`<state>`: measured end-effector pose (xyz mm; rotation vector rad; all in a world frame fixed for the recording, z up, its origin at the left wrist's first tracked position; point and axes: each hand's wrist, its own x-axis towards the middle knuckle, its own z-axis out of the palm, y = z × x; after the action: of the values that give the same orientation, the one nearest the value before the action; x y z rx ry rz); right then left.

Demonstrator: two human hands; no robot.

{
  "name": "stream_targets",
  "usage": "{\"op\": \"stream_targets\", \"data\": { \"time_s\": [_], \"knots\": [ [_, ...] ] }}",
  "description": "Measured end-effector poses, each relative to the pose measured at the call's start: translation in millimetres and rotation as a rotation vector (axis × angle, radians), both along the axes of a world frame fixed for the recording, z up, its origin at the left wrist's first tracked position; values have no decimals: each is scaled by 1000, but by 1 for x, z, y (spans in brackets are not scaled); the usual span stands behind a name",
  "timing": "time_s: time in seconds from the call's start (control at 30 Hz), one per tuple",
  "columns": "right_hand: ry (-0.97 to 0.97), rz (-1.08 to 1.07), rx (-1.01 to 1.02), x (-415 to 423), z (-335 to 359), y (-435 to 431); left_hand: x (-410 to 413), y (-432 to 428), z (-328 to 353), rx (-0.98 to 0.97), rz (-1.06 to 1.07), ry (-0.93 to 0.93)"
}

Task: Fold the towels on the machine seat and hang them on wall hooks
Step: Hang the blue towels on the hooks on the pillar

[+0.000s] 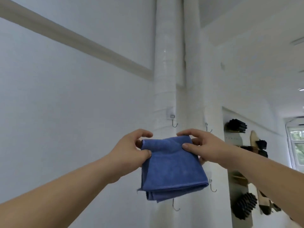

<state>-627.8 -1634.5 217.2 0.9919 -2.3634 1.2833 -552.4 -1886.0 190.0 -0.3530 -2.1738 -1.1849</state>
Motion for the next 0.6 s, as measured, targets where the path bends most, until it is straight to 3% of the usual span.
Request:
{"op": "stream_targets", "data": {
  "time_s": [0.33,0.6],
  "knots": [
    [372,-94,-5,-106,68,33,-100,49,68,-230,126,291],
    [629,-102,-94,-183,101,30,-148,62,108,-306,285,418]
  ]
}}
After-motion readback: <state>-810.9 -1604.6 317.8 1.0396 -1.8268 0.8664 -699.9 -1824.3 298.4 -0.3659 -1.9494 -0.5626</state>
